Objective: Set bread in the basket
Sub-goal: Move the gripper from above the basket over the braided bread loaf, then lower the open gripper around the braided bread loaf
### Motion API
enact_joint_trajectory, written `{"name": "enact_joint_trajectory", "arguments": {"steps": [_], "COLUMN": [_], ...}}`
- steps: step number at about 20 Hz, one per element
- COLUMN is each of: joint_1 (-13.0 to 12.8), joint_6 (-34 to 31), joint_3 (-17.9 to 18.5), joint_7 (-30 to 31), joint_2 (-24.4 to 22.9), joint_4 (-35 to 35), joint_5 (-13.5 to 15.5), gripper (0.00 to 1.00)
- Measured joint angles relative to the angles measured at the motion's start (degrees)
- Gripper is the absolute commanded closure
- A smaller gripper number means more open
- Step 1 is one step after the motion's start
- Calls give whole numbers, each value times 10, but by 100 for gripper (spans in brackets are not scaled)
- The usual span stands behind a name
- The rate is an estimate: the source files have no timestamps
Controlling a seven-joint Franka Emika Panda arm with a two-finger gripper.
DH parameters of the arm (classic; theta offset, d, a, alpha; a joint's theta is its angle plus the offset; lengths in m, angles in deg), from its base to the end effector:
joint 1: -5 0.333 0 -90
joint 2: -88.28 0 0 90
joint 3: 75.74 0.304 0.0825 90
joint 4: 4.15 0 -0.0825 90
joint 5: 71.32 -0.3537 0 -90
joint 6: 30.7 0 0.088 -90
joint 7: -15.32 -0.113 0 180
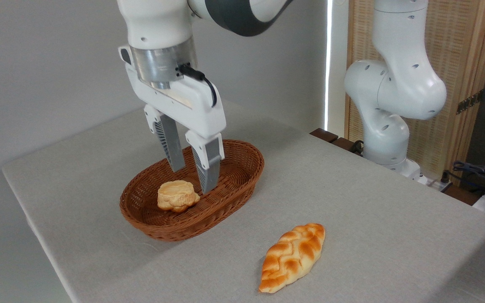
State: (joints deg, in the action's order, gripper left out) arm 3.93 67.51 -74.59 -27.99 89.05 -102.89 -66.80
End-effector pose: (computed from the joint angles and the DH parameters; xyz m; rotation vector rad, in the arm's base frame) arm 0.5345 -0.0071 0.5441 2.8526 -1.1103 0.0117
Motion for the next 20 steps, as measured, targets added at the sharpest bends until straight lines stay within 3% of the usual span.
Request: {"name": "enact_joint_trajectory", "arguments": {"steps": [5,9,15,20], "joint_1": [5,5,5,5], "joint_6": [-3,15,62,101], "joint_3": [62,62,76,78], "joint_7": [-81,-101,-153,-156], "joint_2": [3,12,15,16], "joint_4": [-31,-66,-117,-153], "joint_5": [-6,-56,-63,-63], "gripper": [0,0,0,0]}}
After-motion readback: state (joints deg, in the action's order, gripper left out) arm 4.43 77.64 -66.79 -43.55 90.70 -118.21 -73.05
